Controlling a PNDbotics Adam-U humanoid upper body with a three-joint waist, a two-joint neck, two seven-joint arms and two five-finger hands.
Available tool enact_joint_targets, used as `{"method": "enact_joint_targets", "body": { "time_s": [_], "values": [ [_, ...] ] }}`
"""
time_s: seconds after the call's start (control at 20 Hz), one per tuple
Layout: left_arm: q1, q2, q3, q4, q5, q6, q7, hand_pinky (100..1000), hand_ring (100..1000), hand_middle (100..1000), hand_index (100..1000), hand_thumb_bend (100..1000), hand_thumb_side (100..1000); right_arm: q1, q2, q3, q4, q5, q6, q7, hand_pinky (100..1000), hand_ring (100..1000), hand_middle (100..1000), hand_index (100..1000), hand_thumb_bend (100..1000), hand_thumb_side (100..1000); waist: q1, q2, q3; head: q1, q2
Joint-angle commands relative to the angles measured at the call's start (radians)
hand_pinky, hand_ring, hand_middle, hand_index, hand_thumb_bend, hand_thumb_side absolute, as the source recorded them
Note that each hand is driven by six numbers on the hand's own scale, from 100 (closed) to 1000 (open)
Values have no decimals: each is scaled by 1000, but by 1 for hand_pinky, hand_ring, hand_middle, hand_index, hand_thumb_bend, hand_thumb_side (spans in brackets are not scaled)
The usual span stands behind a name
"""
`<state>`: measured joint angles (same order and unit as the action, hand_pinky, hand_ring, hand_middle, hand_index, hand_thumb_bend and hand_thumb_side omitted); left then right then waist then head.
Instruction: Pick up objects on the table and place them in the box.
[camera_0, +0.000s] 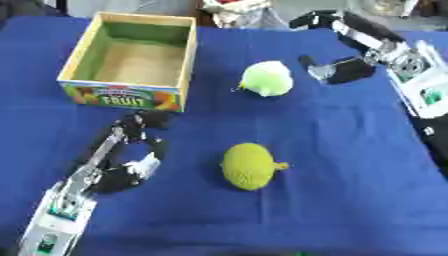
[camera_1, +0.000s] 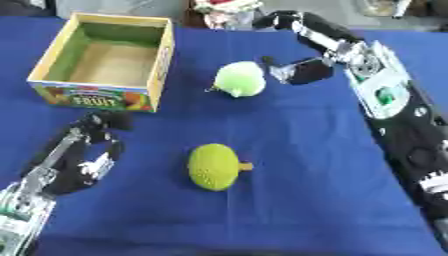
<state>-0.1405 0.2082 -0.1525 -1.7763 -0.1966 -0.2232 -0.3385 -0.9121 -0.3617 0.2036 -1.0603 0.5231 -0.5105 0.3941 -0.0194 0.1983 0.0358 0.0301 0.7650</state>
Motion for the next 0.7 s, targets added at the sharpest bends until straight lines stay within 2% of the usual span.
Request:
{"method": "enact_joint_targets", "body": {
  "time_s": [0.05,0.3,0.7],
  "values": [
    [-11,5,-3,-19,7,-3,-6,544,773,762,851,208,530,-34,11,-23,42,55,-20,-27,939,948,870,939,100,282,4,-19,2,-3,5],
    [-12,4,-6,-19,9,-4,-12,544,774,762,852,209,530,-53,41,-35,100,135,-44,-53,942,950,875,941,100,292,6,-19,4,-7,5],
    [-12,3,-9,-19,11,-5,-18,544,775,762,852,209,532,-76,73,-52,164,203,-53,-70,943,949,877,941,100,319,6,-18,5,-8,5]
  ]
}}
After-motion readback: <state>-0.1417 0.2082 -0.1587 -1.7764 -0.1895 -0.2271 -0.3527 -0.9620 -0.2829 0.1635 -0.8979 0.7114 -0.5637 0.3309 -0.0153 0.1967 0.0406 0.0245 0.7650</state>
